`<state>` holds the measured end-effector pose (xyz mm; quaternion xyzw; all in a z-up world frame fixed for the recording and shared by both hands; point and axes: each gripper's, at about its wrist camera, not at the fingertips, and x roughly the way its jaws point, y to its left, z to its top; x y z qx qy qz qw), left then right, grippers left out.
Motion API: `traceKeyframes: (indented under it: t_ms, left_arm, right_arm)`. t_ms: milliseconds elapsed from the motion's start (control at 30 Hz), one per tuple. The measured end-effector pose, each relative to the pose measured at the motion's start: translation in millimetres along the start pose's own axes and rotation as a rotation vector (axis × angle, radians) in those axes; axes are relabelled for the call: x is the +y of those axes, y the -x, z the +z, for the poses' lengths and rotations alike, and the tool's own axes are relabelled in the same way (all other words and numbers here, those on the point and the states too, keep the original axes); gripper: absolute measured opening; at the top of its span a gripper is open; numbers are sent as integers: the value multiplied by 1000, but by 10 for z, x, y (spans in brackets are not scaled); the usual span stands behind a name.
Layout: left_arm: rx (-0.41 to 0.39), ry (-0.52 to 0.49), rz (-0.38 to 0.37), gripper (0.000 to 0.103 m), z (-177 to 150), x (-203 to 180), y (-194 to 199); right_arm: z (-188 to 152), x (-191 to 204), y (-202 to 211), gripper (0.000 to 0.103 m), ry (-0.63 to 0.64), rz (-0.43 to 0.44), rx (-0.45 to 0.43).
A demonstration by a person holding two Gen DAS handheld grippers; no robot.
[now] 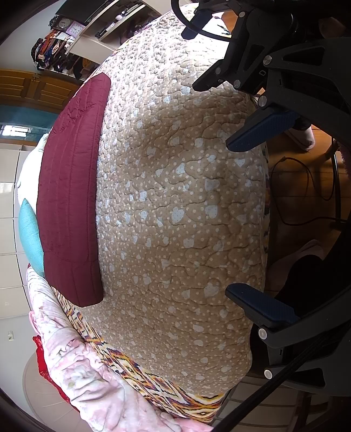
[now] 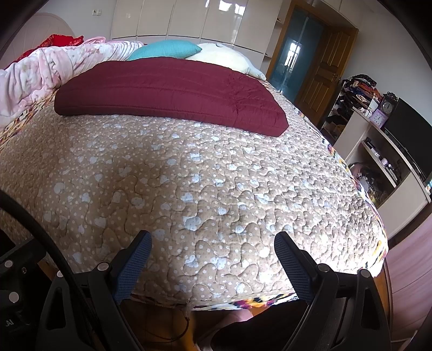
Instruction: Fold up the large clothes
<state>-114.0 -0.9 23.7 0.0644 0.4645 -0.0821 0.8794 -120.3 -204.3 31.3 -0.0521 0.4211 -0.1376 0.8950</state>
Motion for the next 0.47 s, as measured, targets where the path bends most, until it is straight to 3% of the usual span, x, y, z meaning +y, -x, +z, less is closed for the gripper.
traceKeyframes:
  t_ms: [467]
  left_arm:
    - [-9,-4,-1,97,-10,0,-1]
  right_arm:
    - [10,-17,16,94,-10,4,-7]
